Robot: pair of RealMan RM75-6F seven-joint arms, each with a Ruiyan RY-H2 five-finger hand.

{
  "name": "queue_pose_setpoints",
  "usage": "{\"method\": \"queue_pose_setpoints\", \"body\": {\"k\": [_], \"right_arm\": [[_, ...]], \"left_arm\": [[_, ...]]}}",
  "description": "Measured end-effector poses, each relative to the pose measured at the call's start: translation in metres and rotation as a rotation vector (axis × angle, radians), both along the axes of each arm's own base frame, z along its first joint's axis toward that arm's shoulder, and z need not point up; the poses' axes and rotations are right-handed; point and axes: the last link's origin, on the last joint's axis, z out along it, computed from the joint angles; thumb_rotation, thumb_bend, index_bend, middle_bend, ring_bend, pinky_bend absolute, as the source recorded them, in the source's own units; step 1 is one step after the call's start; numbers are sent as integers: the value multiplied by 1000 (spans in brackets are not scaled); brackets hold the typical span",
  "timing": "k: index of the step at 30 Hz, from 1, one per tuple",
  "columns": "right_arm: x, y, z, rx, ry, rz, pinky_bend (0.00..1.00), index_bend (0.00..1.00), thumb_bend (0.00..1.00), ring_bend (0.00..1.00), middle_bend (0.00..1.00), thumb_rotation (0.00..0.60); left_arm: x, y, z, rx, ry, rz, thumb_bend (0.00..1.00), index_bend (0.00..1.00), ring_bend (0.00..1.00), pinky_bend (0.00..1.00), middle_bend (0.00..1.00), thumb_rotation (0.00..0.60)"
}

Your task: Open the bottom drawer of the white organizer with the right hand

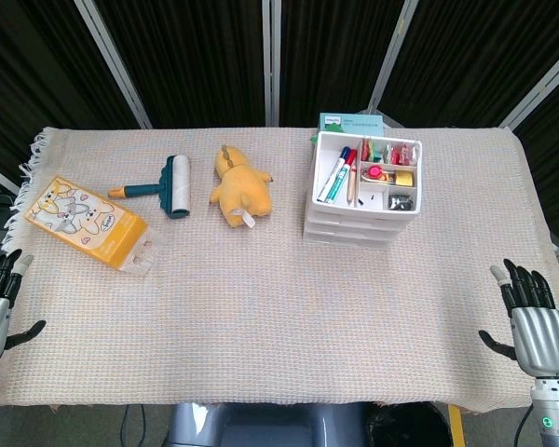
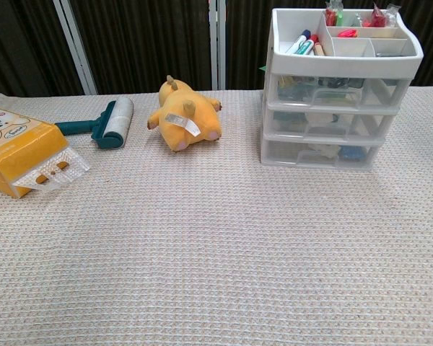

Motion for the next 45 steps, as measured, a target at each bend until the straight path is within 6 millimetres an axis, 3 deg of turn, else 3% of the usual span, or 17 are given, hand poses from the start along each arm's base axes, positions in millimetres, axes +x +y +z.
{"method": "queue_pose_setpoints", "body": {"k": [23, 24, 28, 30, 33, 37, 45], "right_arm": [[-3, -2, -3, 28, -29, -21, 7, 25, 65, 2, 6, 600], [-3, -2, -3, 27, -33, -20, 62, 56, 65, 56, 63, 600], [0, -3, -4, 16, -72, -5, 553, 212, 80, 631, 608, 600], [2, -4, -4, 5, -105, 1, 656, 240, 124, 753, 733, 600], [6, -5, -7, 7, -208, -1, 713, 216, 209, 825, 816, 600], [15, -11, -16, 66, -444, -35, 733, 152, 294, 850, 841, 600], [41, -41, -44, 310, -835, -194, 734, 137, 301, 851, 841, 600]], "left_arm": [[-2, -2, 0, -12, 4, 18, 89, 0, 0, 0, 0, 600], [-2, -3, 0, -12, 6, 18, 89, 0, 0, 0, 0, 600], [-2, -3, 1, -9, 0, 21, 90, 0, 0, 0, 0, 600], [-2, -3, 1, -6, -3, 21, 90, 0, 0, 0, 0, 600], [-2, -4, 4, 6, -16, 20, 90, 0, 0, 0, 0, 600], [-2, -4, 8, 34, -35, 10, 90, 0, 0, 0, 0, 600], [-4, -4, 12, 52, -45, 8, 91, 0, 0, 0, 0, 600]]}}
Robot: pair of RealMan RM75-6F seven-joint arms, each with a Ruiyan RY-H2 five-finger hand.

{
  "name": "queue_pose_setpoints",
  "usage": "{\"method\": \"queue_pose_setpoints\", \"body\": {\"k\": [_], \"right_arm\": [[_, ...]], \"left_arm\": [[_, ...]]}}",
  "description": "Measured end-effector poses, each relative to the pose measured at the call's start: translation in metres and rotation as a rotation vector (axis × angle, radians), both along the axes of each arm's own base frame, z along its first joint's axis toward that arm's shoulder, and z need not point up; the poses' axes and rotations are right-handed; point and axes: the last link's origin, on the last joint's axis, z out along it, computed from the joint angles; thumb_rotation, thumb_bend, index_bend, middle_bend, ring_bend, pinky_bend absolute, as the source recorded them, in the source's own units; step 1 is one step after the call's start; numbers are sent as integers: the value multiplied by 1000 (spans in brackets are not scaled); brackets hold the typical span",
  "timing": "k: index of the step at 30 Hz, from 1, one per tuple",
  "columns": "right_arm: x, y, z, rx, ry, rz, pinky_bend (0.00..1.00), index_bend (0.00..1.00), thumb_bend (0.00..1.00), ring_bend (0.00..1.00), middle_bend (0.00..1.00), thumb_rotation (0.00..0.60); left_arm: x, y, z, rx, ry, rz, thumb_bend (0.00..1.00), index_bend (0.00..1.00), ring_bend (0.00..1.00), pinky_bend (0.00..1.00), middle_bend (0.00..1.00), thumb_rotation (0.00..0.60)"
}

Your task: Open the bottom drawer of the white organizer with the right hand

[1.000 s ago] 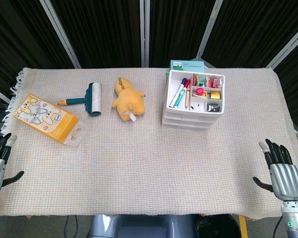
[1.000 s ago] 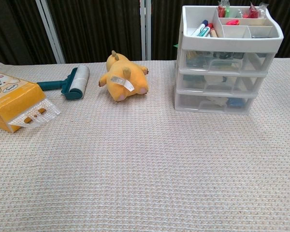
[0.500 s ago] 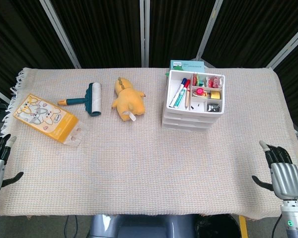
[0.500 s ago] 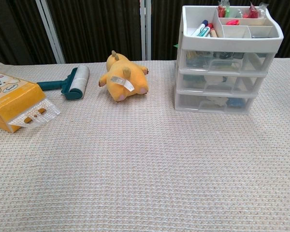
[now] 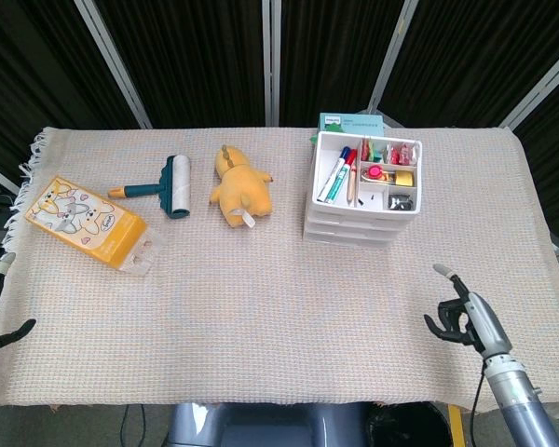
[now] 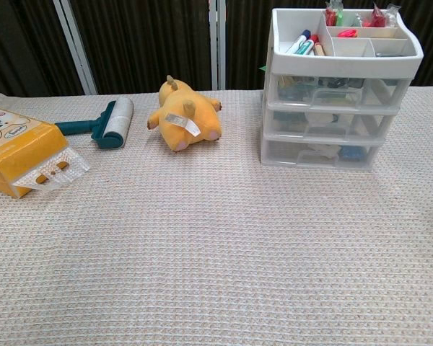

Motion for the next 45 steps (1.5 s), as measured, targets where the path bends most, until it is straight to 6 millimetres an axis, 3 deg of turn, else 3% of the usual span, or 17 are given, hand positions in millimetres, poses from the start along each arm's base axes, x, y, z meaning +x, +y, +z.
{"method": "queue_pose_setpoints", "body": {"k": [7, 14, 28, 36, 45], "right_arm": [[30, -32, -27, 178, -237, -113, 734, 138, 307, 851, 842, 600], [44, -54, -55, 278, -404, -233, 734, 164, 312, 851, 841, 600], [52, -83, -103, 428, -665, -435, 733, 166, 315, 851, 838, 600], [60, -99, -114, 495, -856, -535, 732, 185, 317, 851, 836, 600], [51, -121, -122, 468, -989, -606, 732, 203, 318, 851, 836, 600]], "left_arm": [[1, -2, 2, 16, 7, -15, 91, 0, 0, 0, 0, 600], [1, -2, 1, 11, 4, -19, 91, 0, 0, 0, 0, 600], [2, -1, 0, 13, 8, -19, 91, 0, 0, 0, 0, 600], [1, -1, 1, 29, 17, -14, 92, 0, 0, 0, 0, 600], [1, -1, 1, 30, 19, -11, 91, 0, 0, 0, 0, 600]]}}
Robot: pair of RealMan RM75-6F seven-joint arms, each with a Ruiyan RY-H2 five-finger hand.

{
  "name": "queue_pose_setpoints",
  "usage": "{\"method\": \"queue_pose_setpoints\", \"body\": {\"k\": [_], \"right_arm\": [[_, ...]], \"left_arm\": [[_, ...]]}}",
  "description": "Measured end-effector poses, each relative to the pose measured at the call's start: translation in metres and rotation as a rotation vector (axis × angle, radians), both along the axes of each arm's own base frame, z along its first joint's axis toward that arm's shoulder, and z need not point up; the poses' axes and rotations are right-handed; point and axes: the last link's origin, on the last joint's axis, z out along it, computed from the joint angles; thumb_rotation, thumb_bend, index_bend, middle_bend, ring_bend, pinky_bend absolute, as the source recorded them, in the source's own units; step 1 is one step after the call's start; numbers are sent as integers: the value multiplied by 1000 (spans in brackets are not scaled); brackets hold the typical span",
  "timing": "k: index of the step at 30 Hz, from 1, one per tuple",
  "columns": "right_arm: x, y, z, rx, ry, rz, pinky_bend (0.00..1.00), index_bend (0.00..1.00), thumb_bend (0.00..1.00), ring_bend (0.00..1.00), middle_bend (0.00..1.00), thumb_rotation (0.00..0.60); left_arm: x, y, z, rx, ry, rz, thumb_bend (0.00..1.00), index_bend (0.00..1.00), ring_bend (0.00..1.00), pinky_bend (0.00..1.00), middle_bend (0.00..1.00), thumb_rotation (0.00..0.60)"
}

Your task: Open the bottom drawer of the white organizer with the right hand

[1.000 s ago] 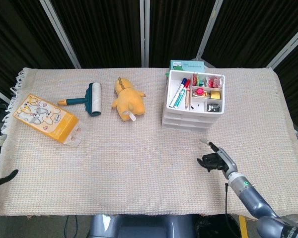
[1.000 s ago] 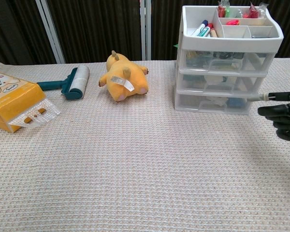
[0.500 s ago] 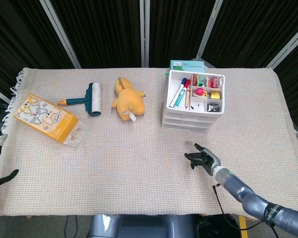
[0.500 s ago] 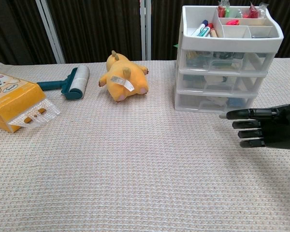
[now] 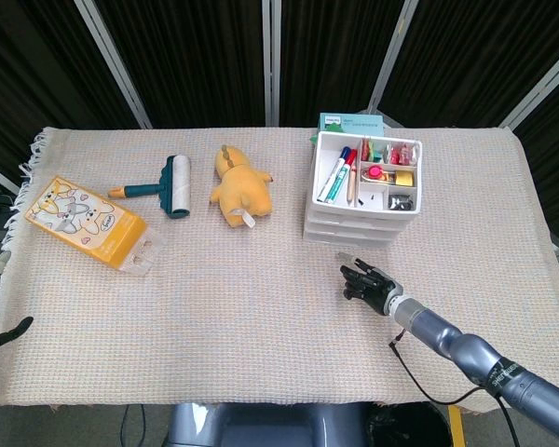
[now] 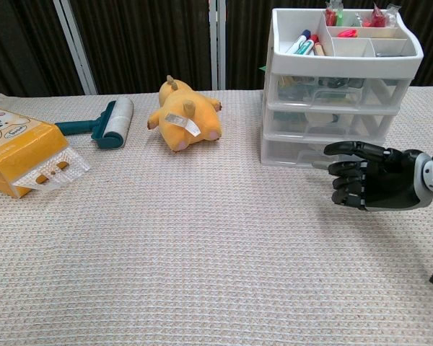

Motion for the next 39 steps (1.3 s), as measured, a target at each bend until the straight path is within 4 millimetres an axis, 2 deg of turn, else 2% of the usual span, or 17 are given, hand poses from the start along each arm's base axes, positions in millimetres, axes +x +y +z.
{"method": "queue_pose_setpoints", "body": {"k": [17, 39], "right_arm": [[-14, -18, -13, 10, -80, -135, 728, 256, 319, 851, 832, 600], [-17, -31, -25, -13, -126, -221, 725, 279, 318, 851, 832, 600]], "left_arm": [[0, 1, 1, -3, -4, 9, 91, 0, 0, 0, 0, 600], [1, -2, 4, 1, -4, 1, 91, 0, 0, 0, 0, 600]]}}
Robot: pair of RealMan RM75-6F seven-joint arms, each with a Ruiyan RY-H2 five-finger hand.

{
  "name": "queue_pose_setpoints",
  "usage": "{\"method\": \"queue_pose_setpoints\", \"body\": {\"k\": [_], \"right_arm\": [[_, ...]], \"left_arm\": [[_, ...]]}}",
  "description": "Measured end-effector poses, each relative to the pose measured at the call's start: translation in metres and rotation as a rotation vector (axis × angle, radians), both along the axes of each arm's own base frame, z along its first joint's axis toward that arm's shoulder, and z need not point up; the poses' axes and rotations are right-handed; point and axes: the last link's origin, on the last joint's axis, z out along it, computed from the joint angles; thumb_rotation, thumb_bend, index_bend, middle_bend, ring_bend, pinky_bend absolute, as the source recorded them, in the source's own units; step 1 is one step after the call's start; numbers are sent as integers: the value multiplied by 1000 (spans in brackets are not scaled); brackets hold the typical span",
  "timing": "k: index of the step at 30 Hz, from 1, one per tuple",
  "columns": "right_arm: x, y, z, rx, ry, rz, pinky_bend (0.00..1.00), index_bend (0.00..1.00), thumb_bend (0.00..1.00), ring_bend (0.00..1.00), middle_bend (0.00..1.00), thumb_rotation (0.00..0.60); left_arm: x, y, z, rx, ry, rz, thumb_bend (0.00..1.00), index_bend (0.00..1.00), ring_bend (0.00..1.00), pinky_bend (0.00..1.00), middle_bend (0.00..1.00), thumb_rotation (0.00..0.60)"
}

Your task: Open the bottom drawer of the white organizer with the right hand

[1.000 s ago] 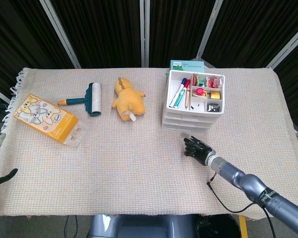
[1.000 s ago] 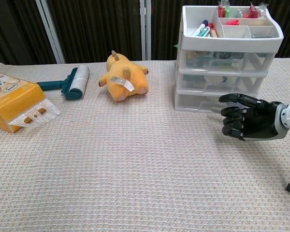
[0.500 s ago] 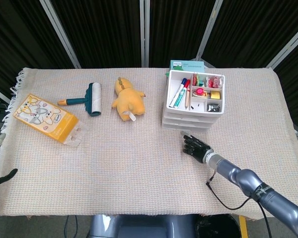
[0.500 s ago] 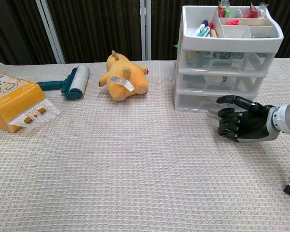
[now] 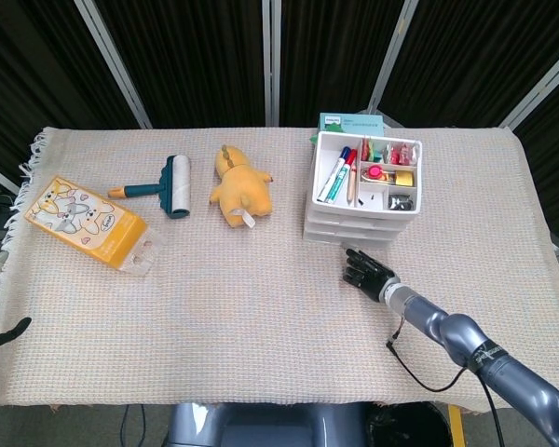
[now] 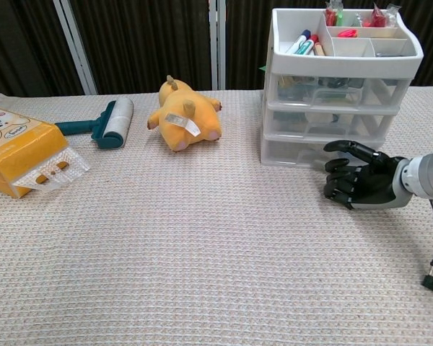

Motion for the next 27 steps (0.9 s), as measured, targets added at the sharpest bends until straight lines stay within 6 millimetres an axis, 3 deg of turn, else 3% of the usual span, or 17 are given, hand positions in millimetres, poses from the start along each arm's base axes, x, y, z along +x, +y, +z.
{"method": "queue_pose_setpoints", "body": {"k": [27], "right_arm": [[-4, -7, 6, -29, -55, -79, 725, 378, 318, 851, 832, 600]], "left_arm": [[0, 0, -1, -16, 9, 15, 91, 0, 0, 0, 0, 600]]}}
